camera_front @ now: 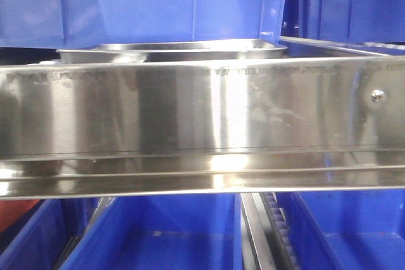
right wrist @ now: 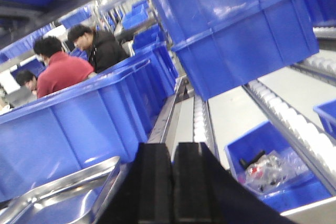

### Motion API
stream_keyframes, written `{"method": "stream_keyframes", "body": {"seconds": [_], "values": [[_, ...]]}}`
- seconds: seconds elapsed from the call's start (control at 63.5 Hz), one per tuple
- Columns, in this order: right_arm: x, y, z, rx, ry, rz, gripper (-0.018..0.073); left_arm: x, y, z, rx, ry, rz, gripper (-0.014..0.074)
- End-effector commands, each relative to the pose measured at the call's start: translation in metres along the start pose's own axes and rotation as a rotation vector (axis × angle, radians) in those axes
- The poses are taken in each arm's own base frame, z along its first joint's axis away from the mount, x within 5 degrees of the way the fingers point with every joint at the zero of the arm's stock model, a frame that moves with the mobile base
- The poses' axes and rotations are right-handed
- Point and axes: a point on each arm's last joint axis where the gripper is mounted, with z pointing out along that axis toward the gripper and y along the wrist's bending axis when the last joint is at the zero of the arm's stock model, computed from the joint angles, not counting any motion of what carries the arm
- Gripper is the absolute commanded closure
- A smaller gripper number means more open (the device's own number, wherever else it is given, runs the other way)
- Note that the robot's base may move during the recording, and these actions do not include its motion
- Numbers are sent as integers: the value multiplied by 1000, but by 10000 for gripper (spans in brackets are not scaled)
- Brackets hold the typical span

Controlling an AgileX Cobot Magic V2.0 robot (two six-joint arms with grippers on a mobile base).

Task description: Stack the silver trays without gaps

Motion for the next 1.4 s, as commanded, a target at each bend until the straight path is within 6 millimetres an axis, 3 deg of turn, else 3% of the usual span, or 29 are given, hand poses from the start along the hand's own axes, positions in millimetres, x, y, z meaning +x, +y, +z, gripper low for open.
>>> {"method": "stream_keyframes", "body": {"seconds": [0.0,0.142,0.409,0.488,0.646,0.803,1.039,1.228,1.386], "values": [[-10,5,-3,-28,-68,-7,637,-7,-4,-1,29,-47,-24,594],[-15,8,-5,-57,-104,32,637,-8,-6,-2,13,1,-26,594],[1,8,-13,22,248,-144,637,-19,-16,-12,-80,258,13,594],[2,8,-10,44,351,-160,637,-23,-19,-12,-105,361,95,594],[-6,13,-3,63,470,-194,636,-34,-27,-2,-111,502,253,594],[-18,20,4,50,470,-189,627,-33,-37,16,-41,585,171,594],[-17,25,28,-41,574,-185,627,-25,-48,35,71,679,62,607],[-5,32,63,-75,769,-201,627,-26,-55,61,110,745,98,607],[-13,43,94,-62,848,-223,627,-30,-72,85,163,893,108,607]]}}
